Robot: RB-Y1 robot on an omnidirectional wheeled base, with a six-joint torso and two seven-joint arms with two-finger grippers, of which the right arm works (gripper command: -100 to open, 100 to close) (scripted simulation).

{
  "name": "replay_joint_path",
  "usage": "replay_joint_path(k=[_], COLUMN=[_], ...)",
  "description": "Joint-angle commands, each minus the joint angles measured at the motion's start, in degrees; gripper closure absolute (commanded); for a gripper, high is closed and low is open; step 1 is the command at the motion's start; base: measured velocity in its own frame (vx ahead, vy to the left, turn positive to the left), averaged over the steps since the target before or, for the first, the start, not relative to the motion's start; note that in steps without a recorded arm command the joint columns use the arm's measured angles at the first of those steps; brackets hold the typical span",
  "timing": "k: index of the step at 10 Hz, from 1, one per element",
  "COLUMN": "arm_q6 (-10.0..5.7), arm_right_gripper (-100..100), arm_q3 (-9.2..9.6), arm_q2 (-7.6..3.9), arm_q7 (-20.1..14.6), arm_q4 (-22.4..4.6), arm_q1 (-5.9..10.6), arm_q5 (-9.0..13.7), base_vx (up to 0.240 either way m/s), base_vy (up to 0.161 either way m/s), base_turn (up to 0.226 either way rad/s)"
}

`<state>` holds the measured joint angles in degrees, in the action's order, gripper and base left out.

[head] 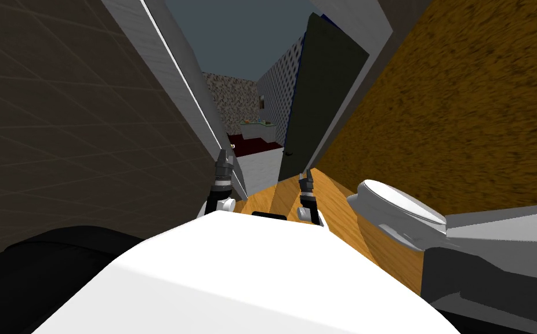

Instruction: Push the door open

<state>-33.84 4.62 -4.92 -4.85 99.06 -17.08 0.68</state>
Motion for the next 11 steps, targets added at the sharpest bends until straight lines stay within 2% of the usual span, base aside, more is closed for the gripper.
replay_joint_path(k=[1,3,4,11], arm_q6=[-0.27,-0.7,-1.12,-2.65], arm_right_gripper=[-100,-100,-100,-100], arm_q3=[0.25,0.55,0.84,1.88], arm_q2=[-0.19,-0.37,-0.54,-0.82], arm_q7=[0.15,0.28,0.4,0.84], arm_q4=[-2.0,-4.38,-6.76,-15.3], arm_q1=[0.86,1.81,2.76,6.18], arm_q5=[-0.14,-0.29,-0.44,-0.98], base_vx=[0.095,0.095,0.115,0.09], base_vy=[-0.1,-0.106,-0.126,-0.095], base_turn=[0.059,0.053,0.09,0.056])
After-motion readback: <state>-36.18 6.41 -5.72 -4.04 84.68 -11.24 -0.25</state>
